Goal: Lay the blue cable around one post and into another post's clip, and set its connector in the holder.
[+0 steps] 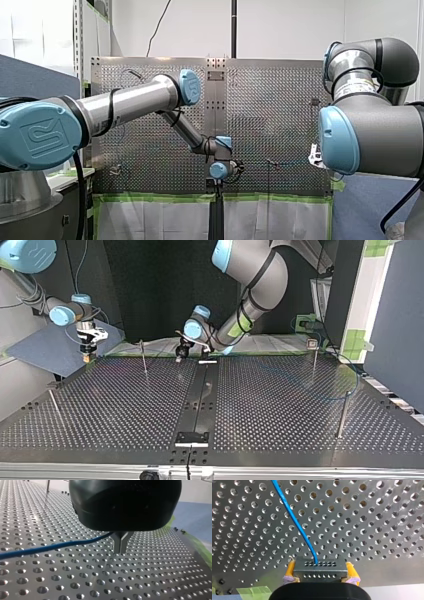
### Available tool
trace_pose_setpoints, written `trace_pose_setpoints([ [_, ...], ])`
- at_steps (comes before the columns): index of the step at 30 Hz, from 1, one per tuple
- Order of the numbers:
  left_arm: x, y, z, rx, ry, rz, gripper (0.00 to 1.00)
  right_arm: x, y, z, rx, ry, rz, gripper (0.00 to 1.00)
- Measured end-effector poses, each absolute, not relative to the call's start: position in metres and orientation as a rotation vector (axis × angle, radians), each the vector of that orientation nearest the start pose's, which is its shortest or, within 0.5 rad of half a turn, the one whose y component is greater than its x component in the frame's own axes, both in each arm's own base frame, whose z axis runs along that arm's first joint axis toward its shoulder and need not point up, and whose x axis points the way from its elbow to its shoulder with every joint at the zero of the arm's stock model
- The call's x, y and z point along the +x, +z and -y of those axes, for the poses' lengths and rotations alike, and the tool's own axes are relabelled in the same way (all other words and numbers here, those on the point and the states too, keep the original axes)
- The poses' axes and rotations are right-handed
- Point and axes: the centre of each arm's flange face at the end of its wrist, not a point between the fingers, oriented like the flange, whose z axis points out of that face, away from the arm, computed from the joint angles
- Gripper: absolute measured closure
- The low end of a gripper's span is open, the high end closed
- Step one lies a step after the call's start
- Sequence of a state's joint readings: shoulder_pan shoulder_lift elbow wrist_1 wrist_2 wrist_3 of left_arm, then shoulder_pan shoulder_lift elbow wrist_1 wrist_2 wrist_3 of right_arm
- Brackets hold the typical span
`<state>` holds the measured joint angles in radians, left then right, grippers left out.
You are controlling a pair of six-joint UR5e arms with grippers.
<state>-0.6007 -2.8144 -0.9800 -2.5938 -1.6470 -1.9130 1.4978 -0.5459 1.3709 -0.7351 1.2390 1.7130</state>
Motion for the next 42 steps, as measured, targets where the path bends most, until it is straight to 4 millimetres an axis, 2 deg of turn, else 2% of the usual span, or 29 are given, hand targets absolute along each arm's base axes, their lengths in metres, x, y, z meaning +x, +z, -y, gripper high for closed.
trace_pose_setpoints([
  [1,0.59,-0.05,0.557,0.168,-0.637,-1.713,0.67,0.114,-0.013,0.724,1.398,1.466,1.278,1.0],
  [3,0.588,-0.051,0.558,0.175,-0.631,-1.72,0.22,0.115,-0.013,0.724,1.4,1.467,1.278,1.0],
  [4,0.586,-0.051,0.558,0.18,-0.627,-1.725,0.22,0.116,-0.013,0.724,1.401,1.469,1.278,1.0],
  [5,0.585,-0.052,0.559,0.184,-0.624,-1.728,0.04,0.116,-0.013,0.724,1.402,1.47,1.278,1.0],
  [6,0.584,-0.052,0.559,0.189,-0.621,-1.731,0.0,0.117,-0.013,0.724,1.404,1.471,1.277,1.0],
  [12,0.574,-0.048,0.564,0.24,-0.591,-1.745,0.0,0.123,-0.014,0.722,1.414,1.477,1.276,1.0],
  [25,0.541,-0.009,0.568,0.387,-0.545,-1.735,0.0,0.133,-0.016,0.72,1.43,1.486,1.277,1.0],
  [34,0.503,-0.031,0.562,0.467,-0.507,-1.825,0.0,0.136,-0.016,0.718,1.438,1.486,1.281,1.0],
  [42,0.501,-0.033,0.557,0.46,-0.44,-1.836,0.0,0.142,-0.017,0.717,1.447,1.49,1.279,1.0],
])
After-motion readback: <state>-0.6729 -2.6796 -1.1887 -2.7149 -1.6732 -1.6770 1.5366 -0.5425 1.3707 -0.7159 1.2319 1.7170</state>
